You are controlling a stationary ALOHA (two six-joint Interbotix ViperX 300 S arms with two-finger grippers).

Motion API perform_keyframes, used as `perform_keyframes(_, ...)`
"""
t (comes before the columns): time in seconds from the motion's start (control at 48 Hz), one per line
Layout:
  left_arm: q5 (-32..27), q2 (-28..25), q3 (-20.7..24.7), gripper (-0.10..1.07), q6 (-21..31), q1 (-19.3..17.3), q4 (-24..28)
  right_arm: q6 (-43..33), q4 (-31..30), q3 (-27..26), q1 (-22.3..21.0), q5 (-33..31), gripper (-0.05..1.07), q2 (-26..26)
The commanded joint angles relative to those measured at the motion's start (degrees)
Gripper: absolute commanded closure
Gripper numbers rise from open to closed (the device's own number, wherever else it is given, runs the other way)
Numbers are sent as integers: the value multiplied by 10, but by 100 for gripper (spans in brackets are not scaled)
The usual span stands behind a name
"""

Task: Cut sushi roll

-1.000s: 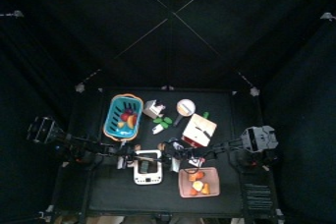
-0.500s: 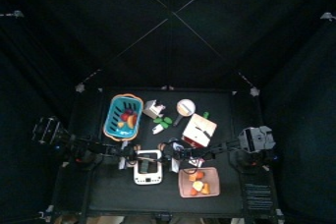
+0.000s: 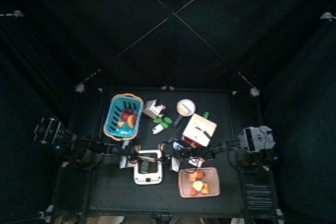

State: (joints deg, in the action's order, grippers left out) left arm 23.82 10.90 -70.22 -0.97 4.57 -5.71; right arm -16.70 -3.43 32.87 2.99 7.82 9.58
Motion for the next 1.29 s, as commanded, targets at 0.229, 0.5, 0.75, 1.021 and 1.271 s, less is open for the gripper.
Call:
perform_keyframes(0.229,2,-1,14,53,0,-38,6,2,-2,-18,-10,3,52,-19)
perform_keyframes(0.5,3,1,20,53,0,-41,10,2,-3,-18,-13,3,52,-26)
perform_keyframes(0.75,3,4,24,53,1,-40,11,2,-3,-21,-13,1,52,-32)
perform_keyframes(1.021,-1,58,33,53,0,-30,21,4,-21,-31,-10,1,52,-55)
perform_keyframes(1.271,-8,135,29,53,3,-20,40,3,-36,-41,-6,1,52,-75)
